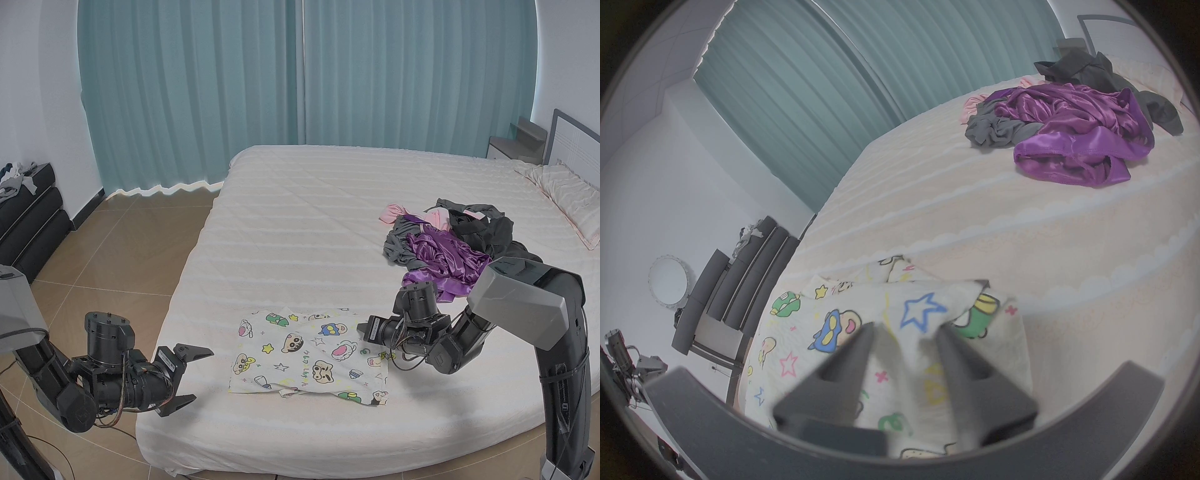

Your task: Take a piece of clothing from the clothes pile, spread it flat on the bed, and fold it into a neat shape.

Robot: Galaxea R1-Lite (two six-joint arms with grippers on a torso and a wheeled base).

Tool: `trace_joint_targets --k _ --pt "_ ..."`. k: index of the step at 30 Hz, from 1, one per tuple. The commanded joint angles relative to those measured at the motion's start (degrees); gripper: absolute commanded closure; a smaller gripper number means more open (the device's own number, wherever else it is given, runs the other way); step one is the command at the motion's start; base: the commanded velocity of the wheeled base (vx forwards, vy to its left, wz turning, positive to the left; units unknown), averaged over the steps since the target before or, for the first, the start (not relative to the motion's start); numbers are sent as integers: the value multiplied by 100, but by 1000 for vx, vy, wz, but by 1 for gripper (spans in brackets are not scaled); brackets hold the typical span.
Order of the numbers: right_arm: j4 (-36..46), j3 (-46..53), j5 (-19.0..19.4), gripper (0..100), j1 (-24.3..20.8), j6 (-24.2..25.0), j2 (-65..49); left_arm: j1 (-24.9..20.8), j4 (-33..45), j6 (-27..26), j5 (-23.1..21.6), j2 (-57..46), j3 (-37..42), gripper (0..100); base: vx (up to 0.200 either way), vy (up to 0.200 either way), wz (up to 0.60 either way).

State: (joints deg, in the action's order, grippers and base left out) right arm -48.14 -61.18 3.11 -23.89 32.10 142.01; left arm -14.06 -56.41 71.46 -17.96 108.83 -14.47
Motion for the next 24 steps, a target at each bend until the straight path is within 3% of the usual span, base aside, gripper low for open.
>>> trace_joint_targets --k 1,24 --pt "24 -131 -47 100 95 -2 90 -1 -2 -1 3 7 -3 0 0 0 0" --pt "33 -772 -293 100 350 367 257 -1 -2 -1 3 16 -3 0 0 0 0"
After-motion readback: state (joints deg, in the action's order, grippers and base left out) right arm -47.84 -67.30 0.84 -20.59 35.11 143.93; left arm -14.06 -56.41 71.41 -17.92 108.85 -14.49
